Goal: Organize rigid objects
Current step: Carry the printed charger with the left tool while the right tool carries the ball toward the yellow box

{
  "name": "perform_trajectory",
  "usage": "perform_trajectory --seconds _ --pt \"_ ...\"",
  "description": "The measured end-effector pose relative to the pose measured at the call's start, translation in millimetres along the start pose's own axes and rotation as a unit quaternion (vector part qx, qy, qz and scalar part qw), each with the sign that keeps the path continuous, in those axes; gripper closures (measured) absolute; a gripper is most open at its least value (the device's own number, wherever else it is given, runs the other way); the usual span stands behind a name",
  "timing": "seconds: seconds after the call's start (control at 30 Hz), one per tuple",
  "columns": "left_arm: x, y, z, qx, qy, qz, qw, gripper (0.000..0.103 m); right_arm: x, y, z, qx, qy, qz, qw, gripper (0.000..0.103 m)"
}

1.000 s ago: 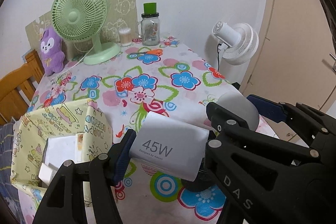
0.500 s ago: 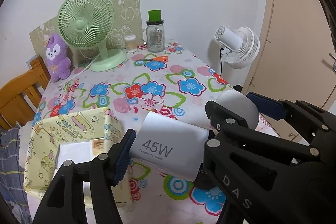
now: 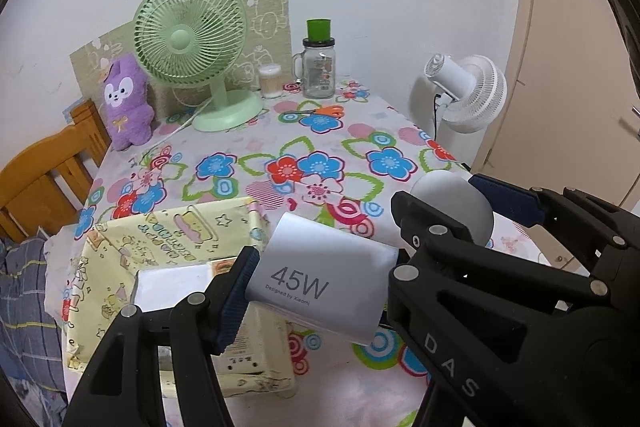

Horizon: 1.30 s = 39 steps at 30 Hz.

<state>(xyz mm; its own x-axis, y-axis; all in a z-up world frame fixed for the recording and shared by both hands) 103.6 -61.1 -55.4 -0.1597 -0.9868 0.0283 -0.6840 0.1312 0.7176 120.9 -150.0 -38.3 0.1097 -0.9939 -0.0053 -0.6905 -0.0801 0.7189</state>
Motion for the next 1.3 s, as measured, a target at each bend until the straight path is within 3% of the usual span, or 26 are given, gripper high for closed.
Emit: perform_trajectory --seconds 0.67,1.3 --pt "-59.7 0.7 7.2 -0.008 0.021 -0.008 0.9997 0.035 -61.5 -15.3 -8.3 -0.010 0.027 -0.014 0.999 0.047" --pt "-121.4 0.0 21.1 -0.030 0.044 -0.034 0.9980 0.034 -128.1 -34.7 -12.2 -0.024 0.061 -0.053 0.996 0.047"
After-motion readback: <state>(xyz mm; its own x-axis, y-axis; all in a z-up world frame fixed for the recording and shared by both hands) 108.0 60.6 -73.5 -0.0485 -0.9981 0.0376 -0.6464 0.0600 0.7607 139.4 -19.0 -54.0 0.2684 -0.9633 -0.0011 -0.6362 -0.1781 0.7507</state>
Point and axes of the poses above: each gripper's, at about its wrist camera, not at the fingertips, and y roughly against the way its jaws point, x to its right, z to its underside, the point moved 3 cm from there along -y, roughly the way its jaws point, and after that the axes turned 3 degrees about z, right-handed, at the moved point
